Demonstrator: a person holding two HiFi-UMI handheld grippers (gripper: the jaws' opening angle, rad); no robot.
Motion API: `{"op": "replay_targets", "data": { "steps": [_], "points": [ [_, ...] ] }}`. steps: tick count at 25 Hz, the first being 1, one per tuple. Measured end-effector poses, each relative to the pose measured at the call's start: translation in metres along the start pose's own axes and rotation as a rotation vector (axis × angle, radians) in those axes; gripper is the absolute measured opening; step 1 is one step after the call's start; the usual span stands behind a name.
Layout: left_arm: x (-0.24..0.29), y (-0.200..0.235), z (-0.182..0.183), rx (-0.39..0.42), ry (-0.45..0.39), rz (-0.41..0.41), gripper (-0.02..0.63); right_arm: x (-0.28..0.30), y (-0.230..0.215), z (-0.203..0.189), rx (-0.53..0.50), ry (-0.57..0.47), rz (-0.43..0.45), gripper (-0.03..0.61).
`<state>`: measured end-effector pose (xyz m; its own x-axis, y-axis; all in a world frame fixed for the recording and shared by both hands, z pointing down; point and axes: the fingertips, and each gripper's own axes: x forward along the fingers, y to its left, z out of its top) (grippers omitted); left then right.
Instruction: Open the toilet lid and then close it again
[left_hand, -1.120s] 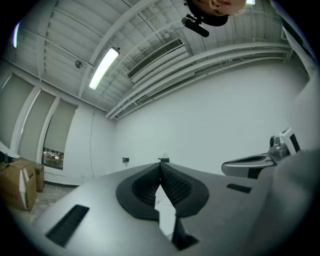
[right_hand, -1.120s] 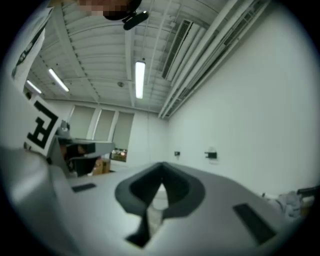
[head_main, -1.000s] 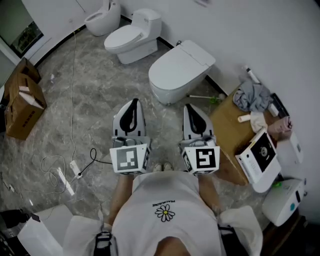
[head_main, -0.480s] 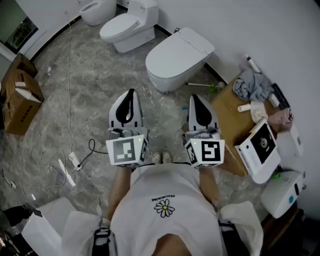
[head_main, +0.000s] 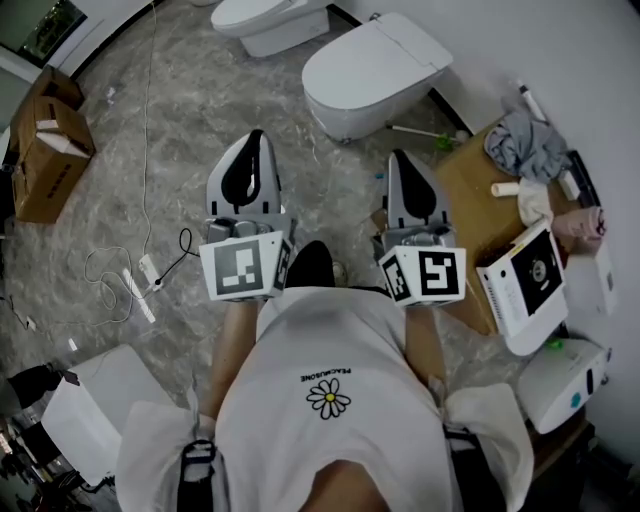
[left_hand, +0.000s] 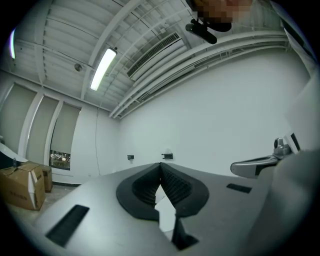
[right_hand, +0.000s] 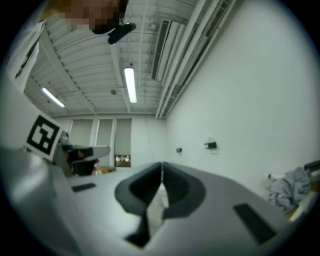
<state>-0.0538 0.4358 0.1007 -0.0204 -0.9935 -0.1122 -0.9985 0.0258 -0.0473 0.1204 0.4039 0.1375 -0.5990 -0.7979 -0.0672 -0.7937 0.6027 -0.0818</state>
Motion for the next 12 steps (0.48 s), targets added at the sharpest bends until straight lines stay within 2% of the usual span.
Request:
{"op": "replay_targets", "data": {
  "steps": [3,6,9,12],
  "points": [
    [0.004,0.001,0.002,0.008,-0.021,0.014,0.021,0.001,0.001,-0.011,0.018,0.027,0.040,0.031],
    [0.014,0.012,0.005,0.014,-0.034,0.055,0.021,0.006,0.006,-0.009,-0.024,0.029,0.079,0.031],
    [0.028,0.019,0.005,0.012,-0.049,0.070,0.021,0.017,-0.002,-0.009,-0.057,0.047,0.070,0.031],
    [0.049,0.021,0.005,0.009,-0.072,0.048,0.021,0.033,-0.011,-0.011,-0.058,0.055,0.061,0.031]
  ]
}}
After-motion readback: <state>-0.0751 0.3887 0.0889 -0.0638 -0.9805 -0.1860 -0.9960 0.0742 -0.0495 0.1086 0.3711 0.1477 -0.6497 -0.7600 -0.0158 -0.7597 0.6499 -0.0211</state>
